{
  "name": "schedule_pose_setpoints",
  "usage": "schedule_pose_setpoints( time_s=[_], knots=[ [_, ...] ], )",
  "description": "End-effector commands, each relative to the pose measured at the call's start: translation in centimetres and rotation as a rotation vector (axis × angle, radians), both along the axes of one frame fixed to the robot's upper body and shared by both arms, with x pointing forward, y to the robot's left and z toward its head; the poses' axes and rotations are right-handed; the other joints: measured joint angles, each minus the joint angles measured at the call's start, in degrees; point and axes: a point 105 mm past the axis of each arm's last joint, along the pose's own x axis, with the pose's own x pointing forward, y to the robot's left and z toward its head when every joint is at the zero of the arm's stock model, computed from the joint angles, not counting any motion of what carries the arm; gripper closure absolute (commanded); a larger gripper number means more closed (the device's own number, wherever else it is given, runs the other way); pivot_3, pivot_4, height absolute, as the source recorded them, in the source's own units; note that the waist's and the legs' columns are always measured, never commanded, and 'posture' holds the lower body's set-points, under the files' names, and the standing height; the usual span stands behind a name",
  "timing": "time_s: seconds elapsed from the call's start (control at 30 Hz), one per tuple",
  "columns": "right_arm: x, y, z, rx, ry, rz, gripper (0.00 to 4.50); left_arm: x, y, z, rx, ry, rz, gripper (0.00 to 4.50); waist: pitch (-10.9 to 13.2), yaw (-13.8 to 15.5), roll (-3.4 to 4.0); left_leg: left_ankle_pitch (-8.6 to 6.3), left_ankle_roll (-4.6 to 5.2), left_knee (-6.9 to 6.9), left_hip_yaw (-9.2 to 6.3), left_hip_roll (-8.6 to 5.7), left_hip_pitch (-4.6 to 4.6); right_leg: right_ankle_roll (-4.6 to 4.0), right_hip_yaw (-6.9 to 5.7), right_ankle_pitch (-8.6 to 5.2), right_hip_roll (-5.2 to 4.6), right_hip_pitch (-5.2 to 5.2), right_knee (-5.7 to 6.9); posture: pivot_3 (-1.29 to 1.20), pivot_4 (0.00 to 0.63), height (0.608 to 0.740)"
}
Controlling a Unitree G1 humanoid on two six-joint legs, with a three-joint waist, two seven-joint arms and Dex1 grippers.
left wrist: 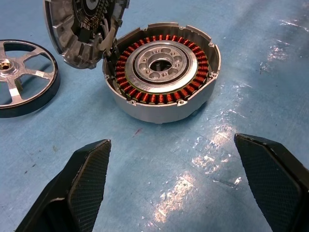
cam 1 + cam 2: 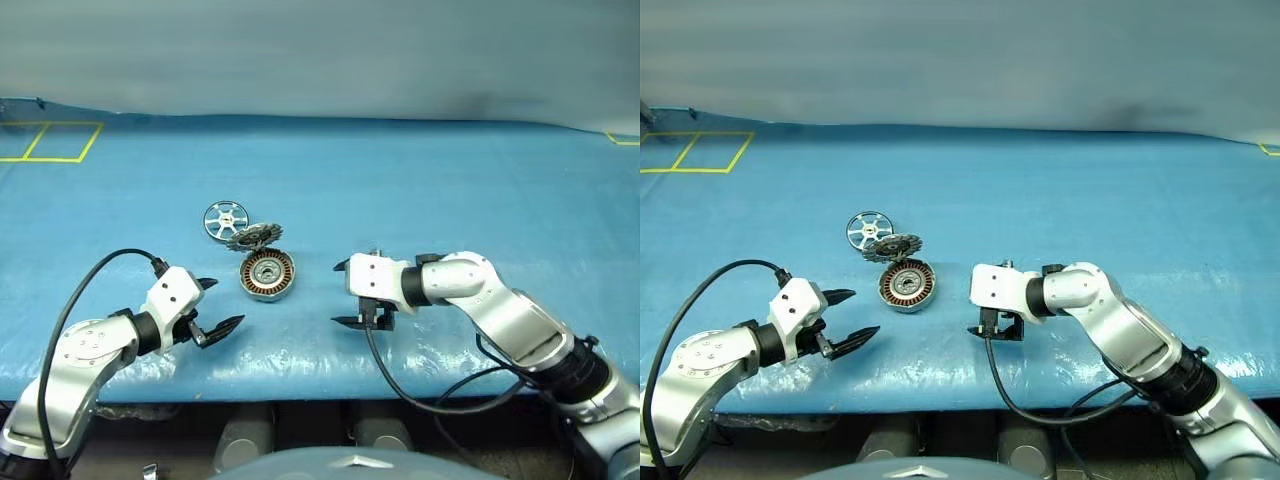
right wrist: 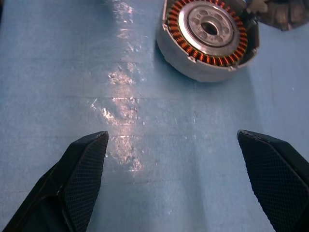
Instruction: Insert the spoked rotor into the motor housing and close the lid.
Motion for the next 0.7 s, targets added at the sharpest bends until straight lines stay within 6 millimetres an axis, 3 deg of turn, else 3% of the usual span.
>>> schedule_pose_setpoints(
  time_s=[0.03, 0.33, 0.7],
  knots=[
    [-0.3, 1.7, 0.3, -0.104, -0.05, 0.183, 0.0, 0.1, -0.1, 0.6, 0.003, -0.034, -0.01, 0.06, 0.01, -0.16, -0.01, 0.0, 0.0, -0.01, 0.0, 0.0, 0.0, 0.0, 0.0, 0.0, 0.0, 0.0, -0.01, 0.0, 0.15, 0.74],
    [1.4, 6.3, 0.7, -0.277, -0.22, 0.483, 0.0, -1.1, 0.4, 0.4, -0.005, -0.04, 0.048, 0.06, 0.03, -0.37, -0.05, -0.03, -0.06, -0.04, -0.01, 0.0, 0.0, 0.03, 0.0, 0.05, 0.0, -0.02, -0.04, 0.0, 0.15, 0.74],
    [2.3, 9.5, 0.1, -0.315, -0.291, 0.621, 0.0, -2.5, 0.9, 0.2, -0.014, -0.045, 0.123, 0.06, 0.03, -0.47, -0.05, -0.04, -0.11, -0.04, 0.0, 0.02, 0.1, -0.04, 0.01, 0.08, 0.03, 0.0, 0.0, 0.0, 0.15, 0.74]
  ],
)
